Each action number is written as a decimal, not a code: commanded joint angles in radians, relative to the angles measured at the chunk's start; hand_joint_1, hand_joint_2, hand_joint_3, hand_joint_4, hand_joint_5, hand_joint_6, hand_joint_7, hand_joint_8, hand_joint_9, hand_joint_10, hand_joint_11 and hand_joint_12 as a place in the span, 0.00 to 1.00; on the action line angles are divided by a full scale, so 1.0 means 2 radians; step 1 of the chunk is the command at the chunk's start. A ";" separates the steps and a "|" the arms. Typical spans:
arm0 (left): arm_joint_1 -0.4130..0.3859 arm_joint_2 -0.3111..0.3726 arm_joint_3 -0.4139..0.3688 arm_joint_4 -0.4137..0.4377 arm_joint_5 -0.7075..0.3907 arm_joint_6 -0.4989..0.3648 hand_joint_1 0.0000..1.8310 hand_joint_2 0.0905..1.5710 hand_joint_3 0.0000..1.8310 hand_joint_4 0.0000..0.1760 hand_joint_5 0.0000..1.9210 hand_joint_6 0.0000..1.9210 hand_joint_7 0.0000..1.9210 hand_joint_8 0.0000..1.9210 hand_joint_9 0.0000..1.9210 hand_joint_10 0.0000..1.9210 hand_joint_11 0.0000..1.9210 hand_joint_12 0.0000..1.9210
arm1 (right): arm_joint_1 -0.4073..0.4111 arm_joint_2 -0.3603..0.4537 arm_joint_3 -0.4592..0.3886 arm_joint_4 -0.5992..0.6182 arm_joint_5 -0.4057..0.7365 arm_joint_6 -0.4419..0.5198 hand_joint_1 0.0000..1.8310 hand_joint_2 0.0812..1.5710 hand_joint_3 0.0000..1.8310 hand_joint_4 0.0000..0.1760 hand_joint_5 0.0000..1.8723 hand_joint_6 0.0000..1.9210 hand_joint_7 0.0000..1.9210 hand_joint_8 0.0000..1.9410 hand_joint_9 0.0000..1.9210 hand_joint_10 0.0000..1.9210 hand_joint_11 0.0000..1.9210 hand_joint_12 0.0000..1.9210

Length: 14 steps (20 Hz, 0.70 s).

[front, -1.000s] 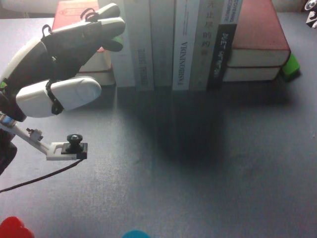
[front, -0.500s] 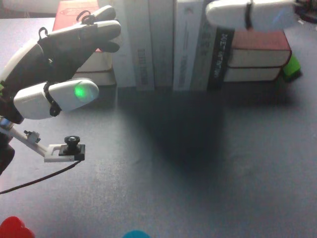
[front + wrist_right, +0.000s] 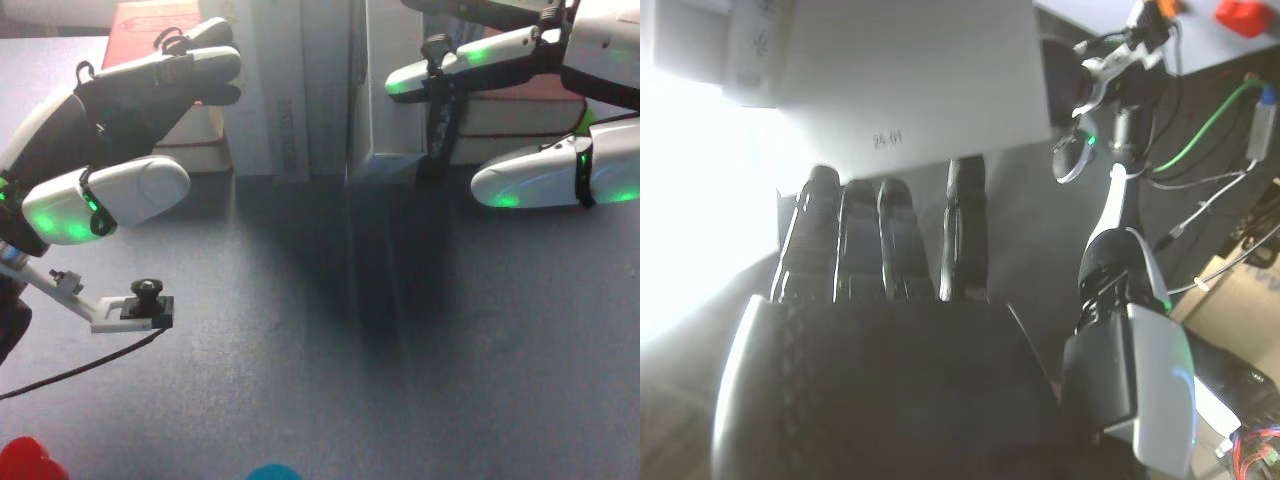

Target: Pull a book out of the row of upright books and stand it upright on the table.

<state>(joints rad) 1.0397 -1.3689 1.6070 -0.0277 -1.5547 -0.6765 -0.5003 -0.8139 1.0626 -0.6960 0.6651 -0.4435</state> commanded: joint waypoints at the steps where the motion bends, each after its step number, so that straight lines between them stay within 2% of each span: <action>1: -0.002 -0.003 0.000 -0.015 -0.056 -0.005 0.49 0.53 0.00 0.02 0.39 0.00 0.13 0.00 0.12 0.00 0.00 0.58 | 0.010 -0.001 0.003 0.017 0.023 0.003 0.00 0.71 0.00 0.96 0.27 0.00 0.00 0.00 0.00 0.00 0.00 0.00; 2: -0.002 -0.003 0.000 -0.015 -0.056 -0.005 0.49 0.53 0.00 0.01 0.39 0.00 0.13 0.00 0.12 0.00 0.00 0.59 | 0.016 -0.001 0.004 0.017 0.027 0.005 0.00 0.76 0.01 0.65 0.28 0.00 0.00 0.00 0.00 0.00 0.00 0.00; 3: -0.002 -0.003 0.000 -0.015 -0.056 -0.005 0.50 0.53 0.00 0.00 0.39 0.00 0.12 0.00 0.12 0.00 0.00 0.59 | 0.021 -0.001 0.005 0.013 0.034 0.015 0.09 0.78 0.01 0.23 0.31 0.01 0.00 0.00 0.00 0.00 0.00 0.00; 4: -0.002 -0.004 0.000 -0.015 -0.056 -0.005 0.50 0.53 0.00 0.01 0.38 0.00 0.12 0.00 0.11 0.00 0.00 0.58 | 0.024 -0.001 0.008 0.005 0.044 0.033 0.16 0.78 0.00 0.00 0.34 0.02 0.00 0.00 0.00 0.00 0.00 0.00; 5: -0.002 -0.004 0.000 -0.015 -0.056 -0.005 0.50 0.54 0.00 0.00 0.38 0.00 0.12 0.00 0.12 0.00 0.00 0.59 | 0.027 0.000 0.011 -0.009 0.064 0.072 0.20 0.78 0.00 0.00 0.32 0.01 0.00 0.00 0.00 0.00 0.01 0.01; 6: -0.002 -0.004 -0.001 -0.015 -0.056 -0.005 0.51 0.54 0.00 0.00 0.38 0.00 0.12 0.00 0.13 0.00 0.00 0.61 | 0.029 0.003 0.012 -0.022 0.089 0.107 0.30 0.77 0.00 0.26 0.28 0.01 0.01 0.00 0.00 0.00 0.02 0.01; 7: -0.001 -0.004 -0.001 -0.015 -0.056 -0.005 0.51 0.54 0.00 0.00 0.38 0.00 0.13 0.00 0.14 0.01 0.00 0.63 | 0.030 0.008 0.011 -0.026 0.105 0.121 0.39 0.75 0.00 0.39 0.20 0.00 0.06 0.01 0.03 0.00 0.00 0.11; 8: 0.000 -0.005 -0.001 -0.017 -0.057 -0.005 0.51 0.54 0.00 0.00 0.38 0.00 0.12 0.00 0.14 0.00 0.00 0.60 | 0.033 0.012 0.008 -0.031 0.118 0.127 0.39 0.76 0.01 0.34 0.15 0.00 0.07 0.01 0.03 0.00 0.00 0.07; 9: 0.002 -0.005 -0.001 -0.018 -0.057 -0.005 0.50 0.53 0.00 0.13 0.38 0.00 0.13 0.00 0.13 0.00 0.00 0.59 | 0.039 0.016 0.002 -0.035 0.126 0.127 0.38 0.75 0.00 0.42 0.21 0.03 0.06 0.00 0.01 0.00 0.00 0.05; 10: 0.002 -0.005 -0.001 -0.018 -0.057 -0.005 0.50 0.52 0.00 0.12 0.38 0.00 0.13 0.00 0.13 0.00 0.00 0.59 | 0.045 0.018 -0.002 -0.042 0.130 0.128 0.39 0.74 0.00 0.43 0.20 0.03 0.07 0.01 0.00 0.00 0.00 0.05; 11: 0.002 -0.006 -0.001 -0.018 -0.057 -0.005 0.51 0.52 0.00 0.04 0.38 0.00 0.12 0.00 0.14 0.00 0.00 0.62 | 0.054 0.019 -0.004 -0.053 0.131 0.136 0.38 0.76 0.00 0.39 0.15 0.01 0.07 0.00 0.00 0.00 0.00 0.05; 12: 0.002 -0.006 -0.001 -0.018 -0.057 -0.005 0.50 0.53 0.00 0.03 0.38 0.00 0.12 0.00 0.15 0.01 0.00 0.65 | 0.060 0.016 -0.002 -0.061 0.131 0.141 0.37 0.75 0.00 0.43 0.21 0.03 0.06 0.00 0.00 0.00 0.00 0.04; 13: 0.002 -0.007 0.000 -0.018 -0.057 -0.005 0.50 0.54 0.00 0.03 0.38 0.00 0.11 0.00 0.15 0.00 0.00 0.64 | 0.072 0.009 0.005 -0.073 0.128 0.150 0.40 0.74 0.00 0.45 0.18 0.02 0.07 0.01 0.00 0.00 0.00 0.04; 14: 0.002 -0.007 0.000 -0.018 -0.057 -0.005 0.50 0.54 0.00 0.03 0.37 0.00 0.11 0.00 0.14 0.00 0.00 0.62 | 0.091 -0.005 0.017 -0.097 0.117 0.168 0.38 0.76 0.00 0.39 0.15 0.00 0.07 0.00 0.00 0.00 0.00 0.04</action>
<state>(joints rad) 1.0500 -1.3758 1.6070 -0.0399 -1.5574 -0.6765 -0.3332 -0.8215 1.0943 -0.9665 0.8455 -0.1127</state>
